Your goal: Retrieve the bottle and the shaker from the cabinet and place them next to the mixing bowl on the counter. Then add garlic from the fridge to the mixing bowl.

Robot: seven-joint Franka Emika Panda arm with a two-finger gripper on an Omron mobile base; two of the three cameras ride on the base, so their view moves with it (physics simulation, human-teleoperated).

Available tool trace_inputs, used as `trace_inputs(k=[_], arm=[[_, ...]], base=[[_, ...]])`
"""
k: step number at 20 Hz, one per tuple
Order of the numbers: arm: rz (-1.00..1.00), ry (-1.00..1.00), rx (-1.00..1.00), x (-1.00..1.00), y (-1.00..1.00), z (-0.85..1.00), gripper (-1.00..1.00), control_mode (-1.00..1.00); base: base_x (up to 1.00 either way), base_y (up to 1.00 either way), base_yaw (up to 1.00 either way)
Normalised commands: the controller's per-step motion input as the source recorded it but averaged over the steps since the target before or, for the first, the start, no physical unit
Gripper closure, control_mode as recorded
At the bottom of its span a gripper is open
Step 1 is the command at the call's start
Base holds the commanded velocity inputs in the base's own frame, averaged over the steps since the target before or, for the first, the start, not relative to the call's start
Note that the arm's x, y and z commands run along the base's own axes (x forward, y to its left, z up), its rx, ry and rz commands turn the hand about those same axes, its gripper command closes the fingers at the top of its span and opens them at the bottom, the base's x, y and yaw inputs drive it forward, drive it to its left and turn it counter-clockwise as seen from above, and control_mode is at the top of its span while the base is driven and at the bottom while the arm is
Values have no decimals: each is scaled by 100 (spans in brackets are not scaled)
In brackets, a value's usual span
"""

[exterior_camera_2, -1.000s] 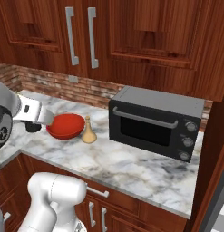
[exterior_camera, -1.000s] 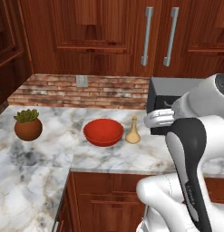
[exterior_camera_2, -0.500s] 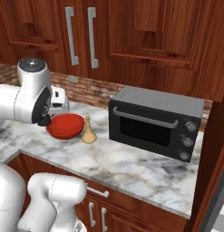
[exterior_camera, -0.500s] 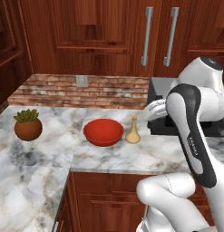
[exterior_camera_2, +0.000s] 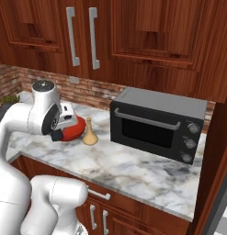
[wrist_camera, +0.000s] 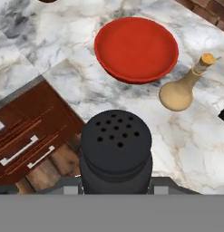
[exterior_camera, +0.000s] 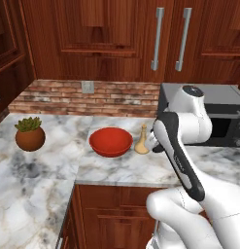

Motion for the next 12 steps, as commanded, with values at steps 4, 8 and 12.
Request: trace_inputs(k=[4, 8, 12], arm=[[8, 0, -10, 44, -19, -75, 100, -100], [8, 0, -3, 39, -33, -52, 100, -100], [9, -8, 0, 38, -38, -37, 100, -100]], base=[[0, 0, 0], [0, 0, 0], [0, 0, 0]])
